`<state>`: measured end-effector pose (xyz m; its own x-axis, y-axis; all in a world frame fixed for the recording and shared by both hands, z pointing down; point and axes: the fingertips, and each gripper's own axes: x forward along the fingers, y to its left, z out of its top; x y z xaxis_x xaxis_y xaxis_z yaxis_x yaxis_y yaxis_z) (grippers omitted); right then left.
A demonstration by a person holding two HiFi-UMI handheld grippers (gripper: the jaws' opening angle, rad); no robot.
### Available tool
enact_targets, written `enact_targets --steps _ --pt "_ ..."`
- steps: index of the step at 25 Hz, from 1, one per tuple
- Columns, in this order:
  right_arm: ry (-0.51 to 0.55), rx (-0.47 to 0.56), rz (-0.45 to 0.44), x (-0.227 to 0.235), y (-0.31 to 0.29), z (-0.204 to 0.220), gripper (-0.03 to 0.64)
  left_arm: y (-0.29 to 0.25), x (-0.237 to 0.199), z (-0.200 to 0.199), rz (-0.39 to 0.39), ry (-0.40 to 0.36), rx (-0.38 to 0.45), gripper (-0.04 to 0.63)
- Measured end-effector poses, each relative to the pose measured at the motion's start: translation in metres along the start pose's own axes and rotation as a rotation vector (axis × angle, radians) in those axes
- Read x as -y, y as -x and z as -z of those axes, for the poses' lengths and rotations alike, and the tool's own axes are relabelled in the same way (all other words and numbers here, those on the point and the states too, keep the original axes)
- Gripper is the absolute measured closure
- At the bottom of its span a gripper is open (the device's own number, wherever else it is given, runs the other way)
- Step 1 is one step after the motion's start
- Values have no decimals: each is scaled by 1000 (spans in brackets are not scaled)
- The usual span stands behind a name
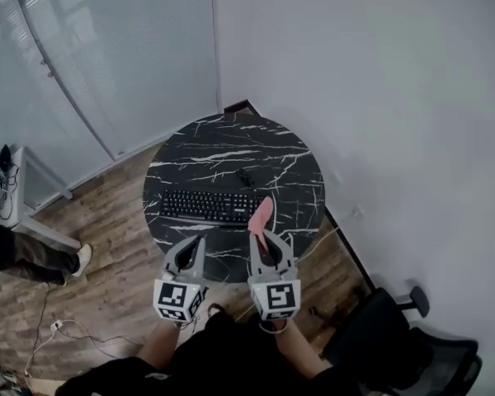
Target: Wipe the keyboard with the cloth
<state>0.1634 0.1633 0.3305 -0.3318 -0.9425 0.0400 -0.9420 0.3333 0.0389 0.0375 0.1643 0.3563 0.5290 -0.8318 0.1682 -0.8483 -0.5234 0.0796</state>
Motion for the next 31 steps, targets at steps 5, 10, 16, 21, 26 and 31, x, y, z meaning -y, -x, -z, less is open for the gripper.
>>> enact_targets --steps 5,10,16,21,26,31 --pt "14 41 -39 14 10 -28 606 -4 29 -34 -12 -25 62 597" --pt "17 58 -48 42 27 -45 607 -12 56 -63 -48 -57 127 597" --pt "32 95 -34 57 32 -57 607 -20 72 -68 -34 -74 115 597" --pt "24 91 -47 60 41 -54 607 -13 83 -71 -34 -81 132 597" --pt "14 79 -37 63 45 -48 607 -9 87 -69 -30 -84 116 597" --pt "4 77 -54 57 48 -45 607 -4 89 -73 -56 -74 61 597"
